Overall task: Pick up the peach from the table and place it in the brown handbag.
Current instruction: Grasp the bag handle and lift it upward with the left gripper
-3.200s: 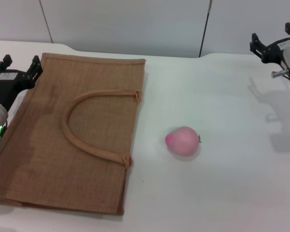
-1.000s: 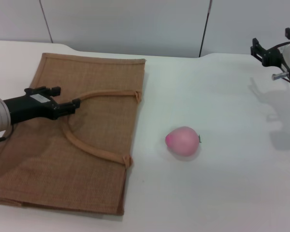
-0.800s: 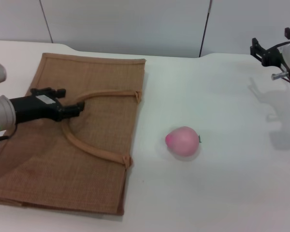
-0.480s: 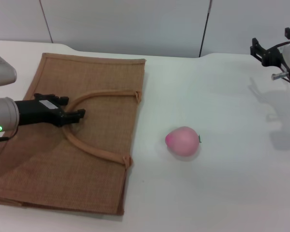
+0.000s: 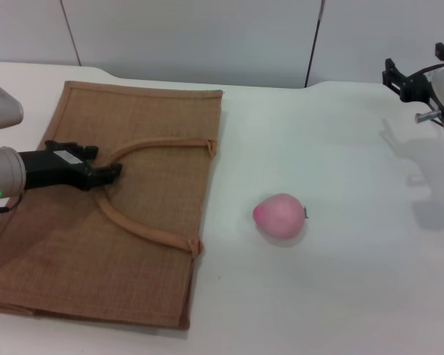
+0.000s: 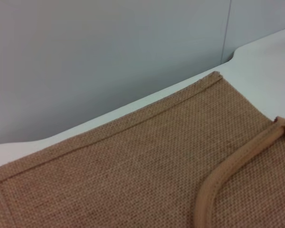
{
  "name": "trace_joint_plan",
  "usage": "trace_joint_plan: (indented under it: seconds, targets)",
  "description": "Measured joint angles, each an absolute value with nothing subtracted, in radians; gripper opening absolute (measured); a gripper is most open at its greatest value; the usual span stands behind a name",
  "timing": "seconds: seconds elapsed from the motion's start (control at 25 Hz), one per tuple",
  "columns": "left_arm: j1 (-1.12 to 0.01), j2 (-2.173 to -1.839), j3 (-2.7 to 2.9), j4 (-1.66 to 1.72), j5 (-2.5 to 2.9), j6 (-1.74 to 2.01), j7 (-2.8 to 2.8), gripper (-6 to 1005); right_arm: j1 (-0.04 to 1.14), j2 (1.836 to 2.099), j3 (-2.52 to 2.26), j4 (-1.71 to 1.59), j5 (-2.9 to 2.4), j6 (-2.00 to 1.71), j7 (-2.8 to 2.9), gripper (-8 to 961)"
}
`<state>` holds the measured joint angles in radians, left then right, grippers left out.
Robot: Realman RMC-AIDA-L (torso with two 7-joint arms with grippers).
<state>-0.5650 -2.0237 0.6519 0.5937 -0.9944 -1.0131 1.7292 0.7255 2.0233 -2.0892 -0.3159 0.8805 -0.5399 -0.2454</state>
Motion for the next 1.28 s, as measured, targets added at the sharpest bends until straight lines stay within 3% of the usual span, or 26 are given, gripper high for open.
trace_joint_plan:
  seconds: [0.76,1.2,1.28]
  targets:
    - [-0.574,-2.031,0.652,0.572,-0.991,-0.958,1.727,613,0.728,2.023,-2.089,-0.316,0.88,-0.539,-0.245,891]
    - [-0.574,-2.034,0.641,0.639,-1.076,-1.002,1.719,421,0.729,2.023,-2.089,-0.316,0.88,-0.538,-0.245,891]
    - [-0.573,-2.033,0.642,0.657,-1.09,-1.026,1.709,190,0.729,2.023,-2.089,-0.316,0.88,-0.538,-0.245,892]
